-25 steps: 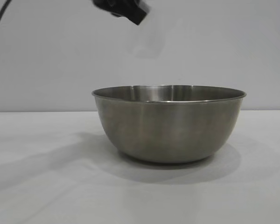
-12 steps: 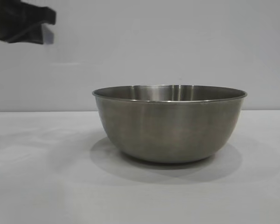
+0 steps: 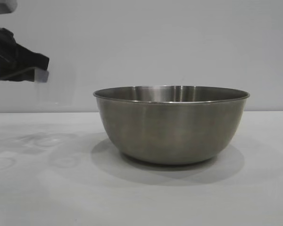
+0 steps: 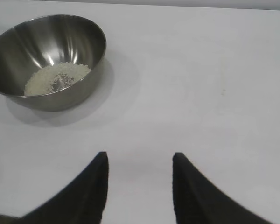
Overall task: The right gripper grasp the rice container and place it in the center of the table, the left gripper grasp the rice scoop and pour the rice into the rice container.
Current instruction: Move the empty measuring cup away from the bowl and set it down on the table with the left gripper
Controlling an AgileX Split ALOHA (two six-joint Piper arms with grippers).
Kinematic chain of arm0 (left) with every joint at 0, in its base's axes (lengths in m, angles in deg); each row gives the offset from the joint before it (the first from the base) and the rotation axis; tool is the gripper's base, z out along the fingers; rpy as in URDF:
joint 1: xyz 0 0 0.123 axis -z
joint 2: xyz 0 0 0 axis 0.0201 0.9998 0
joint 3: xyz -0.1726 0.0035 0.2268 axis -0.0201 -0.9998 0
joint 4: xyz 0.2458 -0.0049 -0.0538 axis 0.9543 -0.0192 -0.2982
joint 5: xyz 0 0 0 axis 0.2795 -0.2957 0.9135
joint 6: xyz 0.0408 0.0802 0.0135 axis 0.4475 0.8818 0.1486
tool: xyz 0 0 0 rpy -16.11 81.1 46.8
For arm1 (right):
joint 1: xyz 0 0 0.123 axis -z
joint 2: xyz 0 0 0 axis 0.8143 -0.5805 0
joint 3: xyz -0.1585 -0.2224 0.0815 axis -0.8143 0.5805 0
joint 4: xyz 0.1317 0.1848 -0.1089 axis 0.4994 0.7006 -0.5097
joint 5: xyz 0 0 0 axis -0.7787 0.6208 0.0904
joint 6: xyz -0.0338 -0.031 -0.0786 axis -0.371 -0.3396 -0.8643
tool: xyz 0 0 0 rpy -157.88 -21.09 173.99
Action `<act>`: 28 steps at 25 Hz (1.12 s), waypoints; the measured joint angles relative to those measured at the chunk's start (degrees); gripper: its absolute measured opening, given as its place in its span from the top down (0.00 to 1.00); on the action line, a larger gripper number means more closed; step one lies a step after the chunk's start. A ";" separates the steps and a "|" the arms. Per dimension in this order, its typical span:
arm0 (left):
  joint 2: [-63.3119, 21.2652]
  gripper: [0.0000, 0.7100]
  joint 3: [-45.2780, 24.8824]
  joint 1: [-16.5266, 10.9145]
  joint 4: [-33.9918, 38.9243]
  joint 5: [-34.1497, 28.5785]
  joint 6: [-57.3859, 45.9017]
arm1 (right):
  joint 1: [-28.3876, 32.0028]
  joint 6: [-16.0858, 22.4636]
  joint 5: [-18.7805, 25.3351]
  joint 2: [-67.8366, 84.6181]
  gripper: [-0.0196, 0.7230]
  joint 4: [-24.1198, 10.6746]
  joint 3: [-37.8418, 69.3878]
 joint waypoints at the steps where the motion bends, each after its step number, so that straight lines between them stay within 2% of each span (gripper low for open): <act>1: 0.53 1.00 0.00 0.00 0.00 0.00 0.00 | 0.00 0.00 0.00 0.00 0.62 0.00 0.00; 17: 5.13 1.00 -2.45 0.00 -0.74 0.27 0.00 | 0.00 0.10 0.00 0.00 0.62 0.00 0.00; 18: 5.13 0.93 -2.79 0.00 -0.86 0.42 0.00 | 0.00 0.10 0.00 0.00 0.62 0.00 0.00; 19: 5.15 0.93 -3.24 0.00 -1.00 0.54 0.00 | 0.00 0.10 0.00 0.00 0.62 0.00 0.00; 21: 5.15 0.79 -4.34 0.00 -1.33 1.81 0.00 | 0.00 0.10 0.00 0.00 0.62 0.00 0.00; 23: 5.15 0.71 -6.21 0.00 -1.47 5.39 0.00 | 0.00 0.10 0.00 0.00 0.62 0.00 0.00; 26: 5.15 0.73 -9.46 0.00 -1.83 12.02 0.00 | 0.00 0.10 0.00 0.00 0.62 0.00 0.00; 27: 5.15 0.68 -10.66 0.00 -2.08 12.90 0.00 | 0.00 0.10 0.00 0.00 0.62 0.00 0.00; 28: 5.15 0.70 -11.71 0.00 -2.60 13.33 0.00 | 0.00 0.10 0.00 0.00 0.62 0.00 0.00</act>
